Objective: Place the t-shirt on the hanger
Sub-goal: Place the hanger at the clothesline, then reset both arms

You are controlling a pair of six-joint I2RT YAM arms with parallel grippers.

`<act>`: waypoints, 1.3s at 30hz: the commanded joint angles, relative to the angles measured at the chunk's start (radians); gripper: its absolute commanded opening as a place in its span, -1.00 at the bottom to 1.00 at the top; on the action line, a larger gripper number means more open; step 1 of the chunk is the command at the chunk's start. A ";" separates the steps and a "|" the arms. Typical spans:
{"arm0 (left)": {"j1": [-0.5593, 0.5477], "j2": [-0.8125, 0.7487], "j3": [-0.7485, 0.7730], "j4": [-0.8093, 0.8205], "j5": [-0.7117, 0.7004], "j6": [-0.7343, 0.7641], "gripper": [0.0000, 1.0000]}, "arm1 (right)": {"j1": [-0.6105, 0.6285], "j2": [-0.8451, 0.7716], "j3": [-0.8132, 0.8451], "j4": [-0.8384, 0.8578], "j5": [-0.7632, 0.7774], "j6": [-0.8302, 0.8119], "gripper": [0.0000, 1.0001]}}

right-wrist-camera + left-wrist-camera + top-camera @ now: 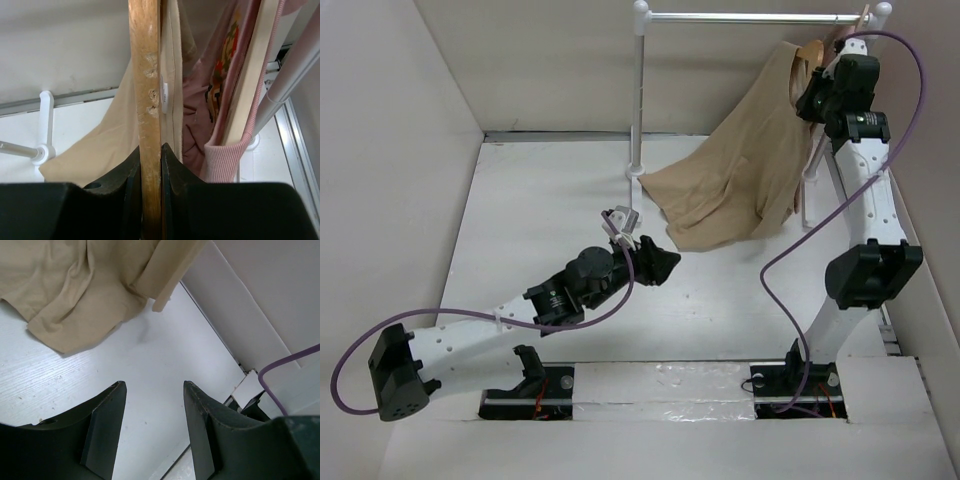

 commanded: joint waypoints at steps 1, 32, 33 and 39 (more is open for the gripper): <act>-0.005 0.013 0.000 0.064 0.007 0.005 -0.07 | -0.010 -0.064 -0.068 0.148 -0.005 0.010 -1.00; -0.005 -0.078 0.095 -0.032 -0.251 0.057 0.15 | 0.248 -1.314 -1.105 0.583 -0.204 0.125 1.00; -0.005 -0.092 0.100 -0.043 -0.269 0.065 0.15 | 0.248 -1.348 -1.140 0.571 -0.233 0.123 1.00; -0.005 -0.233 0.084 -0.127 -0.395 0.083 0.17 | 0.257 -1.572 -1.193 0.258 -0.191 0.054 1.00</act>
